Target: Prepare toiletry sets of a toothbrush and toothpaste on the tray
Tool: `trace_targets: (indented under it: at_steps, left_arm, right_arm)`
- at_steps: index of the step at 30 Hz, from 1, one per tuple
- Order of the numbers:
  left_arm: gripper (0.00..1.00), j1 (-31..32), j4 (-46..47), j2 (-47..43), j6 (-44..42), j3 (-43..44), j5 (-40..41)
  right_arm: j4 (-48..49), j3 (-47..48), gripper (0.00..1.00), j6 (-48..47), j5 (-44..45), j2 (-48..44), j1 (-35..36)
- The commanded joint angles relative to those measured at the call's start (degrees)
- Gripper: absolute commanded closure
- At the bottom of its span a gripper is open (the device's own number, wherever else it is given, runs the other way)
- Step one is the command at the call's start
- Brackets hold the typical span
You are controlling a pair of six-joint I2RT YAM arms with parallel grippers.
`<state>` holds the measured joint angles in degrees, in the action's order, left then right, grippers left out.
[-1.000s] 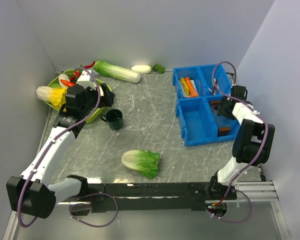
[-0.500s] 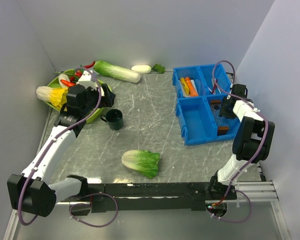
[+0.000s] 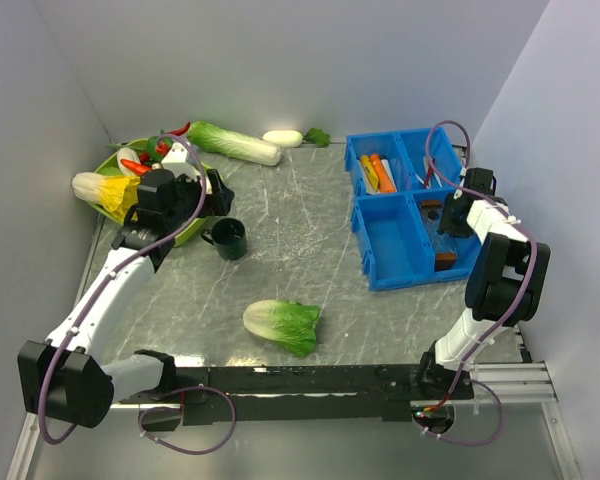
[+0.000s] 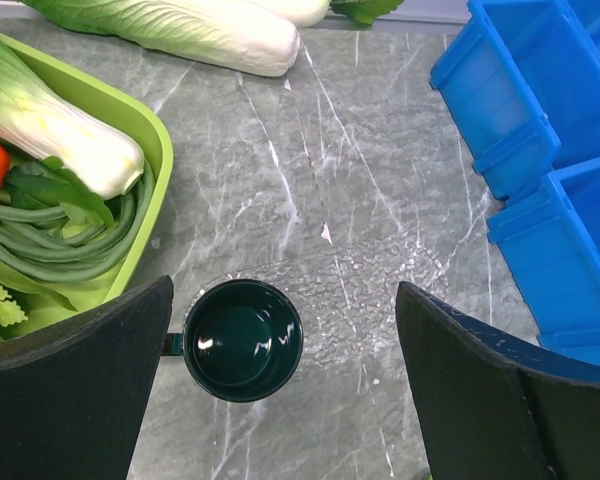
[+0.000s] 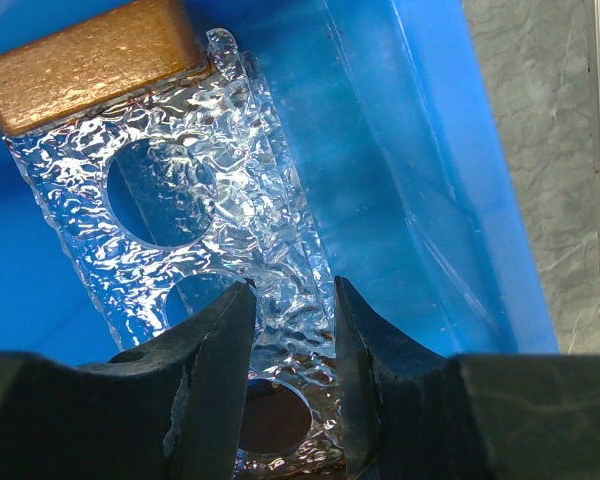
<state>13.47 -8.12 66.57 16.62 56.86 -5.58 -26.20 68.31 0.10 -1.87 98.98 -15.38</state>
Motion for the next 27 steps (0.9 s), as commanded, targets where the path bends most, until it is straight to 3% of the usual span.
trace_targets:
  at_steps: [1,27]
  left_arm:
    - [0.03,0.3,0.7,0.6,-0.3,1.7,-1.3]
    - [0.04,0.9,1.4,0.8,-0.1,1.3,-2.1]
  right_arm:
    - [1.1,1.1,1.00,1.0,-2.3,-2.3,-0.1]
    - [-2.1,1.9,1.00,2.9,1.4,-15.0,-0.1]
